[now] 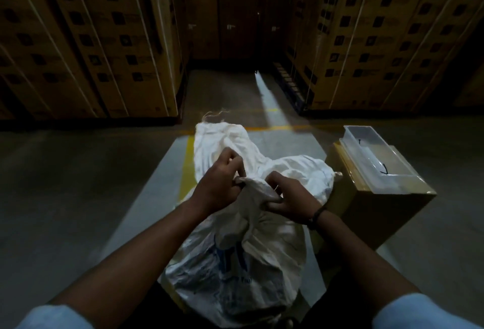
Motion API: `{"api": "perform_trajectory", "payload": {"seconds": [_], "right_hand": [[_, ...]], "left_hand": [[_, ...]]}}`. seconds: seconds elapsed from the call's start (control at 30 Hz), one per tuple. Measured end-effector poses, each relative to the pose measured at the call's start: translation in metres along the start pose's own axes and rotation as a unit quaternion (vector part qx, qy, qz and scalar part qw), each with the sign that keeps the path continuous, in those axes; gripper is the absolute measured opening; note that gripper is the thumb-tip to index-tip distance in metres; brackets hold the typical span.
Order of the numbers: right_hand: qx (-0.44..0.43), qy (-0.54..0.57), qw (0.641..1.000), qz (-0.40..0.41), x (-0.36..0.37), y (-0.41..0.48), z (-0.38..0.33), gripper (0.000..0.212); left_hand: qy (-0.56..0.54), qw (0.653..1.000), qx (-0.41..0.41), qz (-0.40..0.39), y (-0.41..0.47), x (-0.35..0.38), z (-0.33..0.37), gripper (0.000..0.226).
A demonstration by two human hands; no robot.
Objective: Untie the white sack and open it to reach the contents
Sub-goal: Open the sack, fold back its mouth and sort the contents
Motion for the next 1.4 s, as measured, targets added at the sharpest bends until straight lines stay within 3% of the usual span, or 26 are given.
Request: {"api": "perform_trajectory", "payload": {"seconds": [0.07,0.17,0.23,0.3,0.33,0.4,0.47,0.53,0.63,0.73,0.8,0.87,0.93,1.0,1.07,1.13,1.2,1.3,1.4], "right_hand": [[-0.053,-0.129,0.990,0.035,0.004,0.000,-0.009,0.035],[-0.131,-0.270,0.943,0.142,0.008,-0.005,-0.022,0.024],[-0.182,-0.310,0.910,0.206,0.010,-0.011,-0.027,0.006],[-0.229,-0.330,0.888,0.223,0.019,-0.017,-0.029,0.004],[-0.233,-0.317,0.894,0.214,0.024,-0.017,-0.028,0.005],[-0.176,-0.215,0.946,0.164,0.033,-0.013,-0.023,0.011],[-0.103,-0.122,0.985,0.068,0.041,-0.010,-0.017,0.038],[-0.076,-0.075,0.994,-0.001,0.047,-0.015,-0.012,0.073],[-0.017,0.066,0.996,-0.058,0.044,-0.022,-0.006,0.086],[0.028,0.039,0.996,-0.076,0.039,-0.017,0.004,0.066],[-0.022,-0.075,0.996,-0.039,0.035,-0.013,0.003,0.044],[-0.090,-0.194,0.976,0.039,0.033,-0.011,-0.004,0.028],[-0.168,-0.275,0.938,0.126,0.034,-0.015,-0.016,0.017],[-0.242,-0.310,0.897,0.202,0.037,-0.024,-0.026,0.012],[-0.284,-0.312,0.876,0.236,0.040,-0.031,-0.028,0.011],[-0.269,-0.287,0.894,0.217,0.043,-0.031,-0.024,0.008],[-0.208,-0.228,0.939,0.149,0.045,-0.023,-0.013,0.019],[-0.088,-0.081,0.993,-0.024,0.046,-0.014,0.007,0.059],[-0.016,0.023,0.988,-0.155,0.044,-0.014,0.021,0.113]], "left_hand": [[0.017,0.997,-0.046,-0.060,-0.005,0.006,-0.002,0.041],[0.064,0.972,-0.053,-0.219,-0.007,0.011,-0.002,0.073],[0.012,0.948,-0.070,-0.311,-0.006,0.011,0.001,0.071],[-0.037,0.941,-0.107,-0.319,-0.001,0.007,0.002,0.056],[-0.024,0.943,-0.112,-0.313,0.002,0.006,0.002,0.051],[0.044,0.944,-0.092,-0.314,0.007,0.006,0.003,0.046],[0.122,0.943,-0.047,-0.307,0.009,0.009,0.005,0.046],[0.149,0.948,-0.016,-0.282,0.007,0.013,0.003,0.046],[0.112,0.959,-0.030,-0.258,-0.006,0.016,-0.009,0.037],[0.074,0.975,-0.011,-0.211,-0.021,0.015,-0.014,0.031],[0.086,0.982,0.023,-0.169,-0.029,0.018,-0.011,0.029],[0.099,0.982,0.004,-0.158,-0.034,0.023,-0.011,0.037],[0.105,0.971,-0.064,-0.204,-0.036,0.028,-0.014,0.062],[0.091,0.944,-0.104,-0.300,-0.034,0.029,-0.013,0.083],[0.040,0.916,-0.134,-0.376,-0.030,0.029,-0.010,0.073],[0.082,0.920,-0.126,-0.361,-0.024,0.025,-0.010,0.060],[0.157,0.933,-0.076,-0.316,-0.020,0.023,-0.010,0.055],[0.193,0.949,0.033,-0.246,-0.022,0.028,-0.009,0.049],[0.122,0.960,0.113,-0.224,-0.033,0.027,-0.011,0.048]]}}
Point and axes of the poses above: each hand's wrist, its own y-axis towards the middle knuckle, its own x-axis out of the palm, z = x × y, the point moved 4 cm from there along y, towards the middle knuckle, and after that the axes turned 3 degrees about z, right-handed, at the moved point
